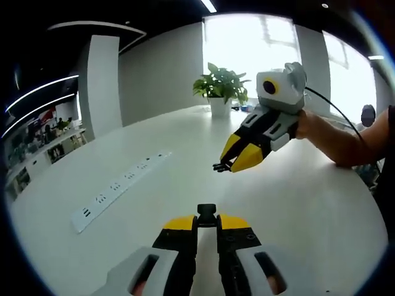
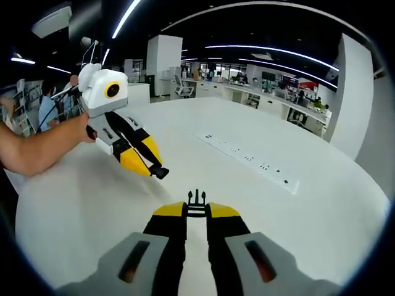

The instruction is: Snap the two parts of the plastic buckle together until the buckle closes and remains connected.

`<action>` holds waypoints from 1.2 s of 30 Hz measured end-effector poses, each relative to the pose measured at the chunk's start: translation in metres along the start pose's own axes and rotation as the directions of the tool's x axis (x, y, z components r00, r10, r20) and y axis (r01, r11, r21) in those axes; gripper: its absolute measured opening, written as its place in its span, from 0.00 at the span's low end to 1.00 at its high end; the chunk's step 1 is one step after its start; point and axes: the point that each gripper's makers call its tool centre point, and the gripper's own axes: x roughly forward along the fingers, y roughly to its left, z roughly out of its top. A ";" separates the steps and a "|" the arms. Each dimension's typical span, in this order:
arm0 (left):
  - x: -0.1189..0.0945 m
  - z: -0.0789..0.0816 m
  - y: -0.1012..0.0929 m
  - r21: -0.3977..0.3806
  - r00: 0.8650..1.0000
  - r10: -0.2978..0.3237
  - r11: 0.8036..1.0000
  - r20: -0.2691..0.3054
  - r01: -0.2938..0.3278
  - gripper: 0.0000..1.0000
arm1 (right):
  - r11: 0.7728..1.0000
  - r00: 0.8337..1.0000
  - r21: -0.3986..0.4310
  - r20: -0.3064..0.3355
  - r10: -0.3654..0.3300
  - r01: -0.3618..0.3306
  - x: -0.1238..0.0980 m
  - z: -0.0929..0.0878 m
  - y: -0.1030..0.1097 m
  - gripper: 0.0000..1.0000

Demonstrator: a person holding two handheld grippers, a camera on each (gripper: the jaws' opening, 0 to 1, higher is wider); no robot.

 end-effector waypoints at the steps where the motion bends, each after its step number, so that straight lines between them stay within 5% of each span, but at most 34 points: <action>1: -0.001 -0.001 -0.002 0.000 1.000 -0.002 1.000 -0.004 0.002 0.09 | 1.000 1.000 -0.002 0.002 0.003 -0.003 0.000 0.001 0.002 0.11; 36: -0.023 -0.007 -0.035 0.012 1.000 0.028 1.000 -0.006 -0.028 0.09 | 1.000 1.000 -0.006 0.021 0.015 -0.015 -0.012 0.000 0.032 0.11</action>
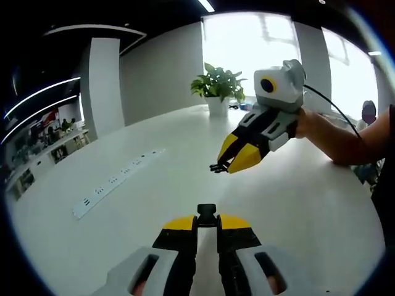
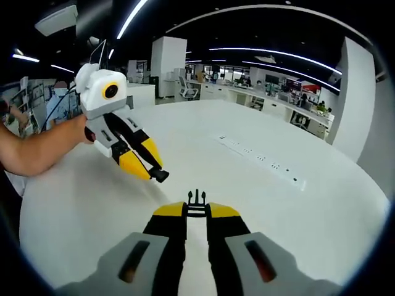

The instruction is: Snap the two parts of the plastic buckle together until the buckle closes and remains connected.

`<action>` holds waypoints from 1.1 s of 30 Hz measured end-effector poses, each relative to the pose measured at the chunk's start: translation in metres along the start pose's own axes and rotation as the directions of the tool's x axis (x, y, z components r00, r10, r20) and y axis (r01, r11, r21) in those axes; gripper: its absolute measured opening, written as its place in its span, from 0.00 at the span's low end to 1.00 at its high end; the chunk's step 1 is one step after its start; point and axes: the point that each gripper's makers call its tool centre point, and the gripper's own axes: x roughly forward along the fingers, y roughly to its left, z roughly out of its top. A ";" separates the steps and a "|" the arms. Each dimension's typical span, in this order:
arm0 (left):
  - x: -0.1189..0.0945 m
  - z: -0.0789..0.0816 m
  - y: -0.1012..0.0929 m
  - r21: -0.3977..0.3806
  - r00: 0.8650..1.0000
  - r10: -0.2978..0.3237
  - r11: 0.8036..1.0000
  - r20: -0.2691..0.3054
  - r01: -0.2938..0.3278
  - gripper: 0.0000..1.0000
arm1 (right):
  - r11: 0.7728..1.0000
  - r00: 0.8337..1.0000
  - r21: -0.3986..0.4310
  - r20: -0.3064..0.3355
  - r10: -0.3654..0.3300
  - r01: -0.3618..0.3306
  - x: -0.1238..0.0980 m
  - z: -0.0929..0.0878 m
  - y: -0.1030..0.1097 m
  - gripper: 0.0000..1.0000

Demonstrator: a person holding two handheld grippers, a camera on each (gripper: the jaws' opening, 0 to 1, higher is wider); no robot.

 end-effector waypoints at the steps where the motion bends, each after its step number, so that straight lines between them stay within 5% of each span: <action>1: 0.000 0.000 0.000 0.000 1.000 -0.002 1.000 0.000 0.002 0.09 | 1.000 1.000 -0.005 -0.003 0.002 -0.002 0.001 -0.001 0.001 0.11; 27: -0.027 -0.010 -0.040 -0.007 1.000 -0.002 1.000 0.019 0.002 0.09 | 1.000 1.000 -0.011 0.004 0.015 -0.015 -0.012 -0.002 0.039 0.11; 33: -0.028 -0.014 -0.036 -0.019 1.000 -0.008 1.000 0.014 0.009 0.09 | 1.000 1.000 0.000 0.004 0.026 -0.026 -0.012 -0.003 0.047 0.11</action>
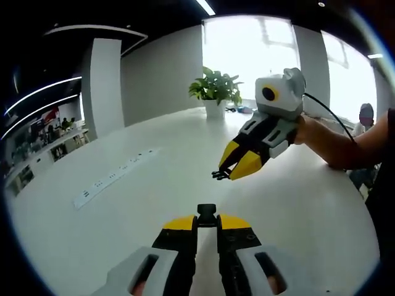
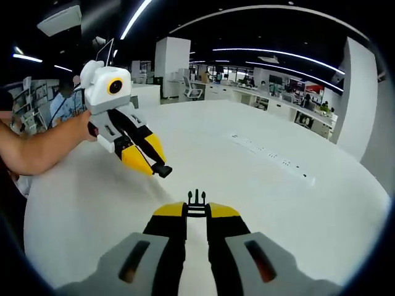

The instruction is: Snap the two parts of the plastic buckle together until the buckle closes and remains connected.

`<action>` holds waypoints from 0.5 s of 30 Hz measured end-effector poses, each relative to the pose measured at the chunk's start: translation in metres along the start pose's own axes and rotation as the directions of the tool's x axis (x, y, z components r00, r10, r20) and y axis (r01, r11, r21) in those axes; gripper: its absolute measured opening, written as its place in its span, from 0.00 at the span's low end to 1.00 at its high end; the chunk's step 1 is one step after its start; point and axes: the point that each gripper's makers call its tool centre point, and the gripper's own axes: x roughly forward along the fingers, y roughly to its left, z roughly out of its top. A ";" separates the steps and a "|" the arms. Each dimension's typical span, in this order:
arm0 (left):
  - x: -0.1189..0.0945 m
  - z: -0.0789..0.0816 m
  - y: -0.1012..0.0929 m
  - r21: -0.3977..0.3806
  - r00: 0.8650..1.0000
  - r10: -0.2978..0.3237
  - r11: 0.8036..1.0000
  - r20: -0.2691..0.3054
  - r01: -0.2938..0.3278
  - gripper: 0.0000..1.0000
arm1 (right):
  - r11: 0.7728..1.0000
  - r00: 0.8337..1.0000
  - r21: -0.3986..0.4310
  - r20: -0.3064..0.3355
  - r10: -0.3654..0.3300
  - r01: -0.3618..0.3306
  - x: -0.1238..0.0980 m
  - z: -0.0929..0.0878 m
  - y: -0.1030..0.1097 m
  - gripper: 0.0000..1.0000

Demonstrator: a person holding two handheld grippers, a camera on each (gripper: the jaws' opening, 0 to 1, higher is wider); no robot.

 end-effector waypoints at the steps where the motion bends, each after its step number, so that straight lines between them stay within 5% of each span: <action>1: 0.000 -0.001 0.000 0.001 1.000 0.004 1.000 -0.002 -0.004 0.09 | 1.000 1.000 0.000 0.000 0.001 -0.001 0.000 0.000 0.002 0.11; 15: -0.006 -0.007 -0.013 0.001 1.000 -0.004 1.000 -0.015 0.004 0.10 | 1.000 1.000 0.011 -0.007 0.009 -0.008 -0.004 -0.007 0.014 0.11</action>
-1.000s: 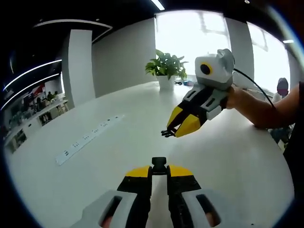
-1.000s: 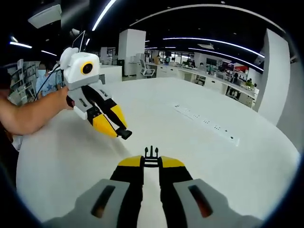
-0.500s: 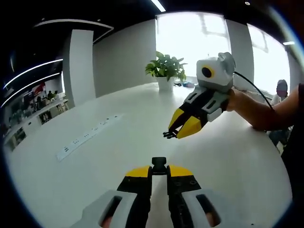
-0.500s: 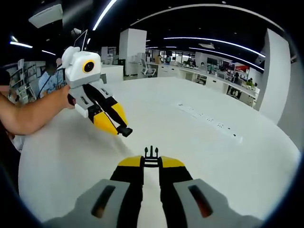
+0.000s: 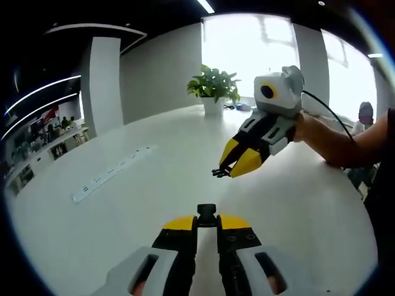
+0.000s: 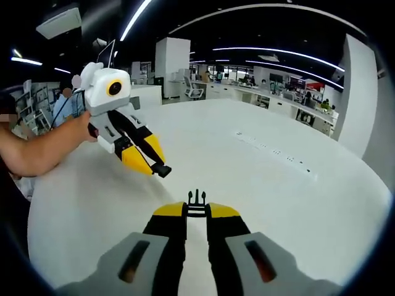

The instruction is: Snap the two parts of the plastic buckle together until the buckle closes and remains connected.

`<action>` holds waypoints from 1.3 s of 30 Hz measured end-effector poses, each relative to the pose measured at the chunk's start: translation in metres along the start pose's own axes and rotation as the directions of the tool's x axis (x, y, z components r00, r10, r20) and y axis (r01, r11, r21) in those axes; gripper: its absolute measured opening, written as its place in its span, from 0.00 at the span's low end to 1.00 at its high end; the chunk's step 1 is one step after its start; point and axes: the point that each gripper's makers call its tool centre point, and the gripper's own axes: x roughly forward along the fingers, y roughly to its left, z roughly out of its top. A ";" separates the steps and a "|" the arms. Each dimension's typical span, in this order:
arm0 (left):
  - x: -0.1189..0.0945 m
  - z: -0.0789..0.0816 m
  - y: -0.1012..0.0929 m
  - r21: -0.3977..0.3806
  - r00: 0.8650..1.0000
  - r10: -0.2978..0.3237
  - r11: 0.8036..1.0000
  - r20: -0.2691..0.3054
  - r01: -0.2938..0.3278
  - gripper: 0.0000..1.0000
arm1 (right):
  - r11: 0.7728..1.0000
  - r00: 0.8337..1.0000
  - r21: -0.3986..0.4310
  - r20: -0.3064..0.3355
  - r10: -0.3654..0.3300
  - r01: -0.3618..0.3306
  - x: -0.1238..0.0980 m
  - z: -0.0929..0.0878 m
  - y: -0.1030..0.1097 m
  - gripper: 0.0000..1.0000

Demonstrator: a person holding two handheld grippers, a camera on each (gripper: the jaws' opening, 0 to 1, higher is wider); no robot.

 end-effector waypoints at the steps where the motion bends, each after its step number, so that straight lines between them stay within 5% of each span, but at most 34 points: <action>1: 0.000 0.000 -0.001 0.000 1.000 0.002 1.000 -0.001 -0.002 0.10 | 1.000 1.000 0.001 -0.003 0.003 -0.003 0.000 -0.001 0.001 0.11; 39: -0.019 -0.011 -0.008 0.002 1.000 -0.001 1.000 0.028 0.001 0.10 | 1.000 1.000 -0.007 -0.010 -0.020 0.020 -0.008 -0.018 0.010 0.11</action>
